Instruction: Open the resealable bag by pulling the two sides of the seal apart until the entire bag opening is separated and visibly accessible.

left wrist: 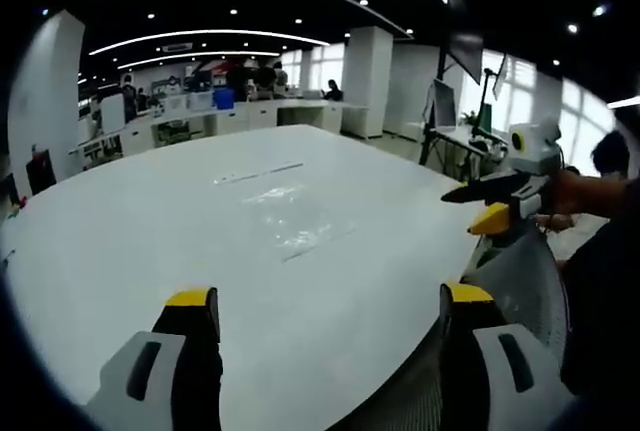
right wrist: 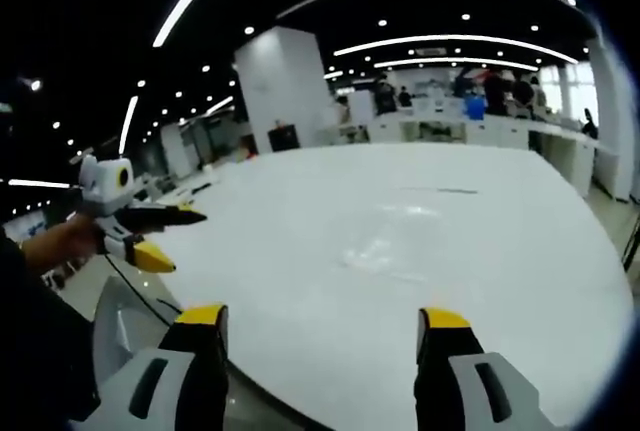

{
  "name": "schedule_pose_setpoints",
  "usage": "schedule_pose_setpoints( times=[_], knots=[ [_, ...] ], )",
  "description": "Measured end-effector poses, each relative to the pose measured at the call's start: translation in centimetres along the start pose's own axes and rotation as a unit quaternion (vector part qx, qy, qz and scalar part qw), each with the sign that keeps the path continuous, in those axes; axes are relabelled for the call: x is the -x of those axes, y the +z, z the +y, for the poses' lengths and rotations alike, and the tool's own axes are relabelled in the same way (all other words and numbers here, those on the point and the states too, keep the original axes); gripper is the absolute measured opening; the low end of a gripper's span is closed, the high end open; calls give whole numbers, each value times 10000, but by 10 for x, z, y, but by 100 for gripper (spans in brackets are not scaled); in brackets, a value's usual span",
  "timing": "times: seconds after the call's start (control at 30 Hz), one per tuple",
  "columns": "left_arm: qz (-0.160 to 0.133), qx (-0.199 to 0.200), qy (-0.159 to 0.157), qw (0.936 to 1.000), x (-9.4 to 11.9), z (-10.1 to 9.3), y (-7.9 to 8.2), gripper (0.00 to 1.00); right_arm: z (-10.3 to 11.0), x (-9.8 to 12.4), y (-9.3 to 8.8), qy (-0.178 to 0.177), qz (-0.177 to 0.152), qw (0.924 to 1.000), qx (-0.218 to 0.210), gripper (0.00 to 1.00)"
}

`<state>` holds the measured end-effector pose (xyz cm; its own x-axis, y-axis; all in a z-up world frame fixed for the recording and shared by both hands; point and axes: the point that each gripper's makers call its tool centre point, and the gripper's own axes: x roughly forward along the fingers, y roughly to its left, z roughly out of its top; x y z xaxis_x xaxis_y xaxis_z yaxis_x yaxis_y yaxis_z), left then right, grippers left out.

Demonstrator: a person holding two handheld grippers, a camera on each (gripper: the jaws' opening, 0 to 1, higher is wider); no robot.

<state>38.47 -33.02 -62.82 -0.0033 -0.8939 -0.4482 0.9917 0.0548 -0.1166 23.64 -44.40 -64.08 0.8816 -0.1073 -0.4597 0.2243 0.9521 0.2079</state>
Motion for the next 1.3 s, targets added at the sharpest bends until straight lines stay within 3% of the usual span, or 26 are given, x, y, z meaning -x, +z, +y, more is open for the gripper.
schedule_pose_setpoints(
  times=[0.4, 0.77, 0.97, 1.3],
  knots=[
    [89, -7, -6, 10000, -4, 2, -3, 88, -3, -7, 0, 55, 75, 10000, 20, 74],
    [199, 10, -100, 9998, -12, -2, -6, 88, 1, -27, 2, 248, 192, 9995, 77, 72],
    [389, -193, -155, 9989, -16, -5, -10, 88, 4, -37, 7, 378, 233, 9989, 164, 71],
    [384, -110, -197, 9990, -21, -8, -10, 88, 2, -48, 11, 466, 252, 9984, 202, 71]
  ],
)
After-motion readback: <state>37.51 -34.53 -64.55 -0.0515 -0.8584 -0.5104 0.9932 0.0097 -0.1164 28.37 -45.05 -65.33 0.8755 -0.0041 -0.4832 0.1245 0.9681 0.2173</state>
